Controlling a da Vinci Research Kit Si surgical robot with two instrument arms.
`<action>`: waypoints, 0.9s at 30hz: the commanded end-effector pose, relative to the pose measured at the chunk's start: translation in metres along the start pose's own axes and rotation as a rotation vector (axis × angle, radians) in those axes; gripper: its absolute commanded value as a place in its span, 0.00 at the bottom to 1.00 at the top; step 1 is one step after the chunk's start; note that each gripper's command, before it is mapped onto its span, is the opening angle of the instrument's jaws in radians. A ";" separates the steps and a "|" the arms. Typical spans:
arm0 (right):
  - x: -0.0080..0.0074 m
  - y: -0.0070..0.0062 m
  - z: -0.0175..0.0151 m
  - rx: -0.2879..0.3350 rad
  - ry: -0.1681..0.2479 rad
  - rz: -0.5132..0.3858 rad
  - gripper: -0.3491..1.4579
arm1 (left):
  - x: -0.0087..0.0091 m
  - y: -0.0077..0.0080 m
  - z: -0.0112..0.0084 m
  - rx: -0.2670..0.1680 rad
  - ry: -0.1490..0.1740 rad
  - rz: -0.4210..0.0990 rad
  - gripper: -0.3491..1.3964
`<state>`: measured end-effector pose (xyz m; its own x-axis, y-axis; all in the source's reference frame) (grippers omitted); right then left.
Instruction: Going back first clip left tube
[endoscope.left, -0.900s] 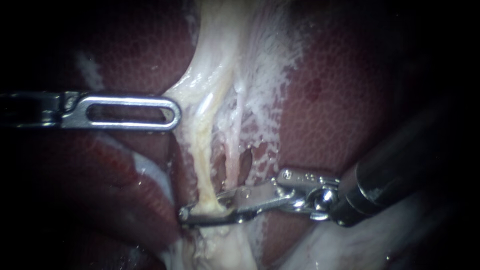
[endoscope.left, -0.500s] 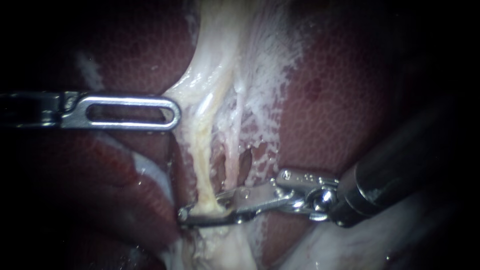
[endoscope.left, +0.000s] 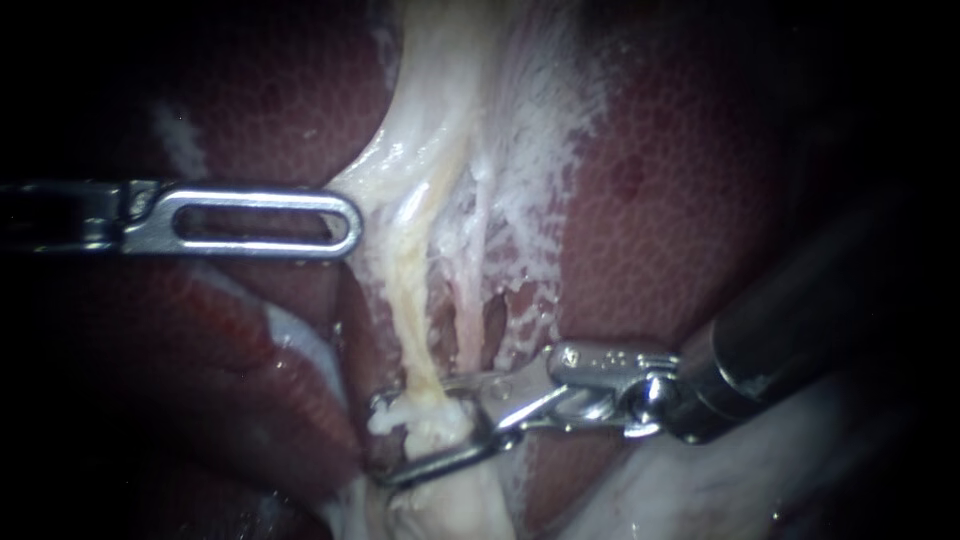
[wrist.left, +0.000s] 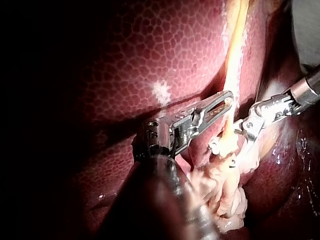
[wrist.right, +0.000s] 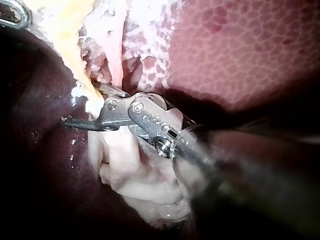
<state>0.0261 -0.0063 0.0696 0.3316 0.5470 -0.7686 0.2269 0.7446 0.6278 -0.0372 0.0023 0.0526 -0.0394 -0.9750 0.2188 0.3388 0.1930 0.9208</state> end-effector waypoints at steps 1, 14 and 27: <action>0.0002 0.0000 -0.0002 0.001 0.001 -0.027 0.52 | 0.0000 0.0000 0.0000 0.000 0.000 0.000 0.00; 0.0005 0.0000 -0.0009 0.003 0.003 -0.177 0.52 | 0.0000 0.0000 0.0000 -0.001 0.000 0.000 0.00; 0.0008 -0.0009 -0.0062 -0.018 0.007 -0.169 0.52 | 0.0000 0.0000 0.0000 0.000 0.000 0.000 0.00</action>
<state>0.0198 -0.0040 0.0674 0.2841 0.4168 -0.8635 0.2595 0.8336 0.4877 -0.0371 0.0023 0.0526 -0.0399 -0.9749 0.2189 0.3393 0.1929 0.9207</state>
